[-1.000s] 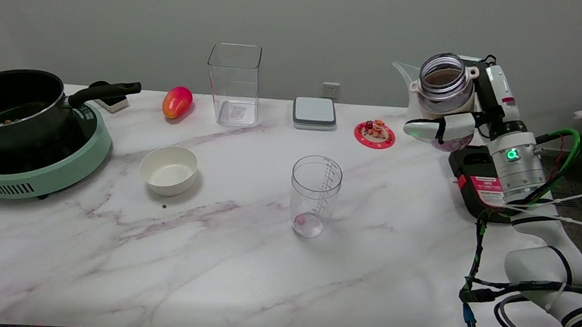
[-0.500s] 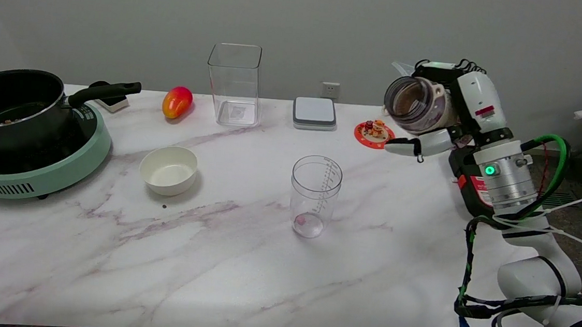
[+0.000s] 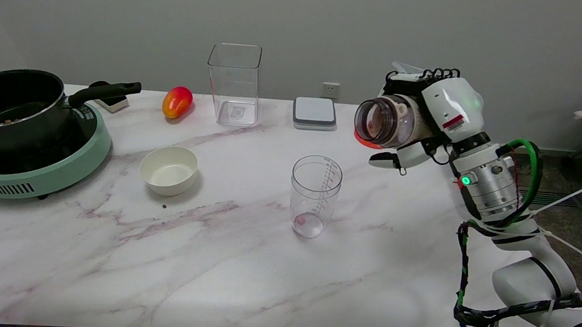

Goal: Pour the contents of the bottle into the measuring cup.

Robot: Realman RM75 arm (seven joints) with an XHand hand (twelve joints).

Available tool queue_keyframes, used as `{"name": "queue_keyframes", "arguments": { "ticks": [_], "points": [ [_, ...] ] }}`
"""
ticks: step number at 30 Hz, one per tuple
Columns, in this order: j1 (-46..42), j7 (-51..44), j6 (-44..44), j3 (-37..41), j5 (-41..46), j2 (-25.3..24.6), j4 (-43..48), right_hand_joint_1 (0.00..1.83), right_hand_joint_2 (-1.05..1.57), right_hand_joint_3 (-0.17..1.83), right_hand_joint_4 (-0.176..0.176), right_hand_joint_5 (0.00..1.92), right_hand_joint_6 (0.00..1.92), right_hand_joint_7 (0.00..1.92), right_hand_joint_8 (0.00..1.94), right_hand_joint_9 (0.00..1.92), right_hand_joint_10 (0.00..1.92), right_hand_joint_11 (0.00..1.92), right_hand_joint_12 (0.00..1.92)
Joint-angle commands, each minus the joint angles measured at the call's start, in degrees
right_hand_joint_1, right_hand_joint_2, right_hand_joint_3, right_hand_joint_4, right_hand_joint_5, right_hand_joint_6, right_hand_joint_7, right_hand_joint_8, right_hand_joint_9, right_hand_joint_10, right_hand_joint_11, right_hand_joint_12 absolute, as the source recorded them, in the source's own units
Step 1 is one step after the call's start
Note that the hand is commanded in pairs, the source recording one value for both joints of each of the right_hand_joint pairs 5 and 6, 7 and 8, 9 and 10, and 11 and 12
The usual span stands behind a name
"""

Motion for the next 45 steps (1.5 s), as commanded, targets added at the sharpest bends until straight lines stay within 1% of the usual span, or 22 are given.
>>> {"name": "queue_keyframes", "arguments": {
  "ticks": [1, 16, 32, 33, 34, 35, 45],
  "points": [
    [1.01, -4.35, -5.49, 0.09, -10.00, 0.51, 4.55, 1.43, 1.16, 0.39, 0.000, 1.63, 1.63, 1.75, 1.75, 1.33, 1.33, 1.23, 1.23],
    [1.22, -6.39, -6.76, 0.48, -18.16, 0.55, 6.09, 1.43, 1.14, 0.40, 0.000, 1.64, 1.64, 1.75, 1.75, 1.33, 1.33, 1.23, 1.23],
    [1.19, -7.03, -10.22, 2.07, -23.42, 0.55, 8.53, 1.44, 1.09, 0.39, 0.000, 1.65, 1.65, 1.74, 1.74, 1.32, 1.32, 1.22, 1.22],
    [0.80, -5.77, -9.26, 0.19, -26.89, 0.57, 13.34, 1.44, 1.10, 0.39, 0.000, 1.66, 1.66, 1.74, 1.74, 1.31, 1.31, 1.22, 1.22],
    [0.59, -5.08, -8.75, -0.81, -28.83, 0.57, 15.98, 1.44, 1.10, 0.38, 0.000, 1.66, 1.66, 1.74, 1.74, 1.31, 1.31, 1.22, 1.22],
    [1.18, -6.98, -11.15, 2.12, -25.17, 0.55, 9.44, 1.43, 1.10, 0.38, 0.000, 1.66, 1.66, 1.74, 1.74, 1.31, 1.31, 1.22, 1.22],
    [1.23, -7.17, -11.71, 2.15, -25.98, 0.55, 9.99, 1.43, 1.10, 0.38, 0.000, 1.68, 1.68, 1.74, 1.74, 1.31, 1.31, 1.22, 1.22]
  ]
}}
